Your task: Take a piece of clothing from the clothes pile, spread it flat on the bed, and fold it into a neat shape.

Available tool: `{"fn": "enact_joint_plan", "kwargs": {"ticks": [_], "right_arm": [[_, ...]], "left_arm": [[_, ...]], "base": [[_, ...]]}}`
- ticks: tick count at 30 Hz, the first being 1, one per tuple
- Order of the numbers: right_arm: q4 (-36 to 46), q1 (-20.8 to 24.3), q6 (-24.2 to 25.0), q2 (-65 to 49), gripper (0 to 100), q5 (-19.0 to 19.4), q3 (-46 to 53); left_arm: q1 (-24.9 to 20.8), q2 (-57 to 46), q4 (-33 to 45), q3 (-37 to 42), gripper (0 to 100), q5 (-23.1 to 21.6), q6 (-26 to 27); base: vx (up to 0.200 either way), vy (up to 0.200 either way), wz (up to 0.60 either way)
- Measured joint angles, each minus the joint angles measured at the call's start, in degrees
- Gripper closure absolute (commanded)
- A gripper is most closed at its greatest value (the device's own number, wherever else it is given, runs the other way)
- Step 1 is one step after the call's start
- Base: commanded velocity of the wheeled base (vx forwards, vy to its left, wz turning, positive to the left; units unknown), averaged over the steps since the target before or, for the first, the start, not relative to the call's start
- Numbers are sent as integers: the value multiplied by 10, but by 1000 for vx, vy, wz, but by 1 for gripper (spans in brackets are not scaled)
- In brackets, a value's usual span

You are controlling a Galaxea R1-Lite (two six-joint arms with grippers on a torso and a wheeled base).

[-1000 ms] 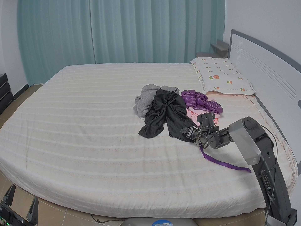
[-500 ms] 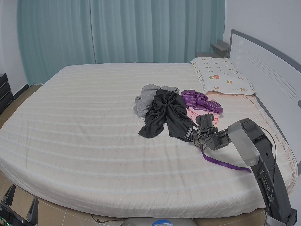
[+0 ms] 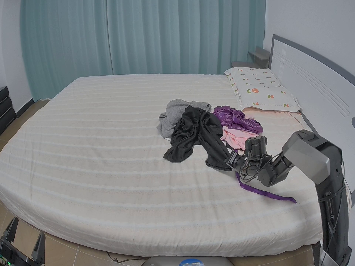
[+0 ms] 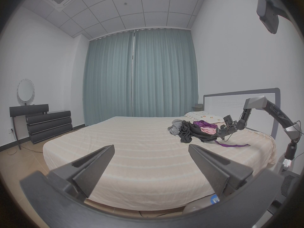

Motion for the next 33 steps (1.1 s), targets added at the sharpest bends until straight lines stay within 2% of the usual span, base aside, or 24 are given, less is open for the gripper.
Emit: {"fn": "enact_joint_plan", "kwargs": {"ticks": [8, 16, 24, 29, 33], "right_arm": [[-151, 12, 21, -132, 100, 33, 231], [-226, 40, 33, -340, 100, 50, 417], [-220, 68, 40, -552, 100, 59, 492], [-178, 86, 42, -661, 100, 64, 493], [-172, 94, 42, -700, 100, 68, 482]], "left_arm": [[0, 0, 0, 0, 0, -2, 2], [0, 0, -2, 0, 0, -9, 18], [0, 0, -4, 0, 0, -14, 27], [0, 0, -6, 0, 0, -15, 25], [2, 0, -8, 0, 0, -12, 22]], "base": [[0, 0, 0], [0, 0, 0], [0, 0, 0], [0, 0, 0], [0, 0, 0]]}}
